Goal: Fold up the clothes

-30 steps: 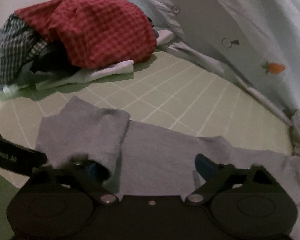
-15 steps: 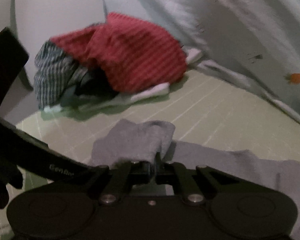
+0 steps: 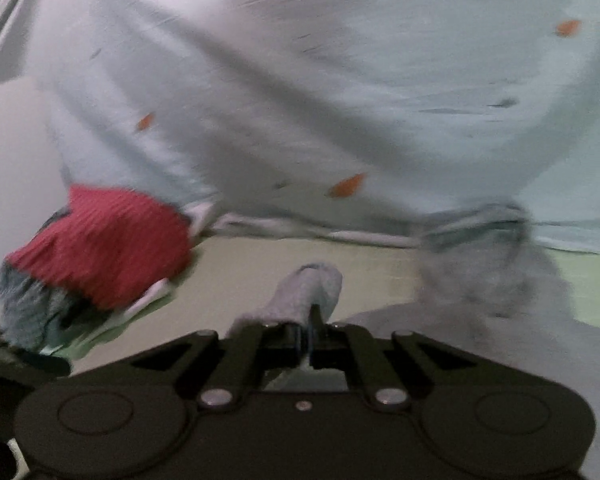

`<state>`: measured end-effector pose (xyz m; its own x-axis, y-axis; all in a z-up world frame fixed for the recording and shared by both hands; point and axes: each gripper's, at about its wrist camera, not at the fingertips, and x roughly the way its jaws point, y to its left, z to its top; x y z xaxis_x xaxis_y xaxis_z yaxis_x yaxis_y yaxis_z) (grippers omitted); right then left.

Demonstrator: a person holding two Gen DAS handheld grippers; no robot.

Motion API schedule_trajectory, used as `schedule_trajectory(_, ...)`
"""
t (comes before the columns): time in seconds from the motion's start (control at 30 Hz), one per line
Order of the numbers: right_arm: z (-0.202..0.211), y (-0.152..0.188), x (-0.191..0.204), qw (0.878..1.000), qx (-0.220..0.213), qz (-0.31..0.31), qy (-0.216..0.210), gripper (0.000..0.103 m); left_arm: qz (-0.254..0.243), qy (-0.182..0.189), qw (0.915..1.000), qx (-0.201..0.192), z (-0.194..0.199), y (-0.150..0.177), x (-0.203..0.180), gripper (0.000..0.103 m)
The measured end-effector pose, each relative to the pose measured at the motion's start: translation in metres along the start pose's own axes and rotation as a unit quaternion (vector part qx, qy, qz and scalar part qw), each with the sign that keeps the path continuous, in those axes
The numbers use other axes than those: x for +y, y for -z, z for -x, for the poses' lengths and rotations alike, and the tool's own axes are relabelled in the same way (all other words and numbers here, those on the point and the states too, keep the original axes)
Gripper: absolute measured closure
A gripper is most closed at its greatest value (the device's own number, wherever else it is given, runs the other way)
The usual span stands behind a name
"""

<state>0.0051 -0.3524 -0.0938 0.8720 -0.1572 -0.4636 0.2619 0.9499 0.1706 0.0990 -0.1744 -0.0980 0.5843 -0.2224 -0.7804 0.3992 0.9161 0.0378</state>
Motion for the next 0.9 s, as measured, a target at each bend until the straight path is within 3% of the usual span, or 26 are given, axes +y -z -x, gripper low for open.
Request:
schedule_trajectory(0.1, 0.019, 0.003, -0.034, 0.999, -0.004, -0.021, 0.033, 0.100, -0.015, 0.017, 0.9997, -0.007, 0.015, 0.004, -0.026, 0.000)
schedule_trajectory(0.3, 0.047, 0.008, -0.086, 0.997, -0.001, -0.043, 0.058, 0.100, -0.020, 0.025, 0.9994, -0.017, 0.040, 0.014, -0.066, 0.000)
schedule_trajectory(0.6, 0.073, 0.000, -0.147, 0.998, 0.000, -0.039, 0.051, 0.100, 0.005, 0.008, 0.9998, -0.020, 0.063, 0.020, -0.121, 0.000)
schedule_trajectory(0.9, 0.089, -0.016, -0.233, 0.995, -0.027, -0.074, 0.057, 0.099, 0.022, -0.013, 0.9995, -0.018, 0.056, 0.019, -0.161, 0.000)
